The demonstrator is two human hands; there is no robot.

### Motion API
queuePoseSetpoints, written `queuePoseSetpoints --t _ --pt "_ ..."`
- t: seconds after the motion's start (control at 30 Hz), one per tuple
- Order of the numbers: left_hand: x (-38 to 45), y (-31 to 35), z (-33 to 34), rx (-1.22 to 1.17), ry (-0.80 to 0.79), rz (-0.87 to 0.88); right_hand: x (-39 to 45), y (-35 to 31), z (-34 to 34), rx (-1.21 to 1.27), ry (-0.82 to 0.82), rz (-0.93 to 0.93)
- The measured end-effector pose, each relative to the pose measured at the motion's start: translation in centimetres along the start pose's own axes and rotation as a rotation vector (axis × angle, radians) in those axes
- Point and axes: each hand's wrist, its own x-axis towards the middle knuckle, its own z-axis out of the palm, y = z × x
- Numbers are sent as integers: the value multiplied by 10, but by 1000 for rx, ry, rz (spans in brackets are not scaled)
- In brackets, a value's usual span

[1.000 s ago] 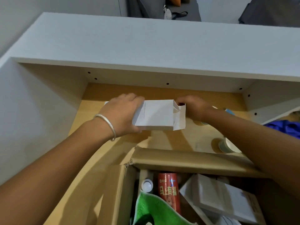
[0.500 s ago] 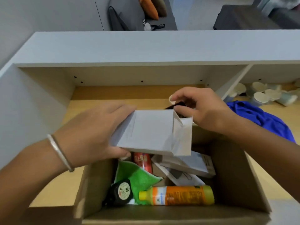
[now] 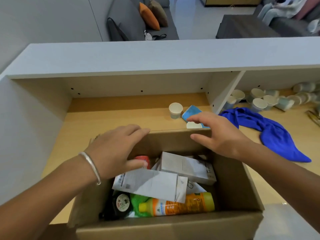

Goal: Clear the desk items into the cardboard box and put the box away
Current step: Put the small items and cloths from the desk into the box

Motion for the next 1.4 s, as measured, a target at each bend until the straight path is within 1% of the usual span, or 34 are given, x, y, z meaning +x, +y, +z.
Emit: queuePoseSetpoints --t 0.07,0.27,0.4,0.53,0.6,0.67,0.77,0.83,0.9,0.97,1.13,1.2,1.3,1.4 --pt "20 -7 -2 -3 33 17 7 2 2 -25 2 -4" --pt "99 -36 1 -55 32 56 32 12 5 -163 40 -17" --pt "159 -38 15 -16 -4 40 54 41 -7 -219 17 39" --pt "218 -33 34 -5 -41 -30 81 88 -19 -272 -1 76" --pt "244 -30 43 -8 -77 -82 101 116 -19 -335 -46 60" --pt "269 -25 55 -26 -137 -147 122 143 -13 -377 -129 48" --pt "302 -20 78 -57 -188 -224 148 183 9 -444 -267 -5" --pt "319 -17 93 -102 -205 -254 160 206 26 -447 -351 -10" --pt "332 -16 105 -147 -230 -273 169 224 40 -419 -424 0" --pt "342 -14 114 -145 -247 -275 175 239 51 -415 -460 -14" --pt "357 -9 125 -27 -311 -265 176 265 71 -448 -517 -30" --pt "356 -7 127 2 -303 -270 173 270 75 -489 -493 -29" --pt "350 -4 122 22 -308 -283 165 272 84 -501 -382 -36" --pt "334 -2 104 7 -304 -296 155 271 86 -536 -349 -25"
